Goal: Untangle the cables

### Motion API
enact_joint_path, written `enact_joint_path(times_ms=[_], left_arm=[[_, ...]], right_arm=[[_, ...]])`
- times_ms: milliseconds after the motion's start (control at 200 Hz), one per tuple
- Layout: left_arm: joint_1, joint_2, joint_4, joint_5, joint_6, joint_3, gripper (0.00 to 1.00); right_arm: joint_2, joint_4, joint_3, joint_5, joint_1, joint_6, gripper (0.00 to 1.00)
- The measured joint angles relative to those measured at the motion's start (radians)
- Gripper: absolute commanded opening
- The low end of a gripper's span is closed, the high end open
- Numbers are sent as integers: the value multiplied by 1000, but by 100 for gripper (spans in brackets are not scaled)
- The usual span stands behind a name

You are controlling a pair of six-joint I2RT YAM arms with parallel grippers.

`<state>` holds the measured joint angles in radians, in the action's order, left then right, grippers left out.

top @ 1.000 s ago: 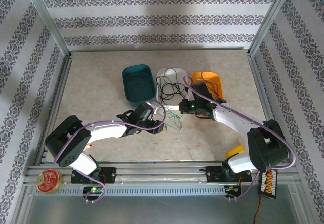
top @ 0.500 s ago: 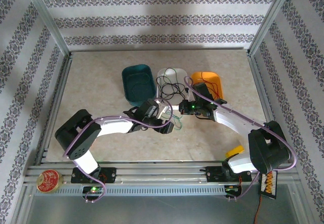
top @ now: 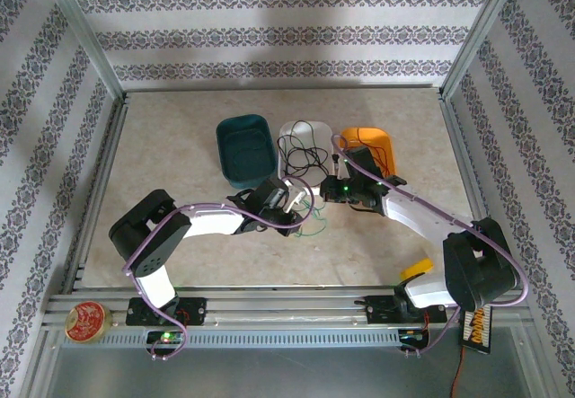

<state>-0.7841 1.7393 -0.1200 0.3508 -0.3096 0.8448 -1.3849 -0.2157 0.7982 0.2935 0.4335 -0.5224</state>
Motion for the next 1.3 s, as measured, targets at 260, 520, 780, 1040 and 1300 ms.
enact_joint_path(times_ms=[260,520,780,1040,1300], left_arm=[[0,-44,3,-27,1,-51,0],[0,-133,13,-95,-31,-148,0],[1,-188,64,-221,-55,-179,0],[47,-273,130,-294,-65,-222,0],[99,-348,205,-341,-65,-250,0]], right_arm=[[63,-3,-29,-60,-38,-26,0],[172,-6,-87,-186,-107,-74,0],[282,-59,-123,-332,-150,-110,0],[350,-134,-128,-516,-189,-100,0],[379,-190,-126,-653,-237,-46,0]])
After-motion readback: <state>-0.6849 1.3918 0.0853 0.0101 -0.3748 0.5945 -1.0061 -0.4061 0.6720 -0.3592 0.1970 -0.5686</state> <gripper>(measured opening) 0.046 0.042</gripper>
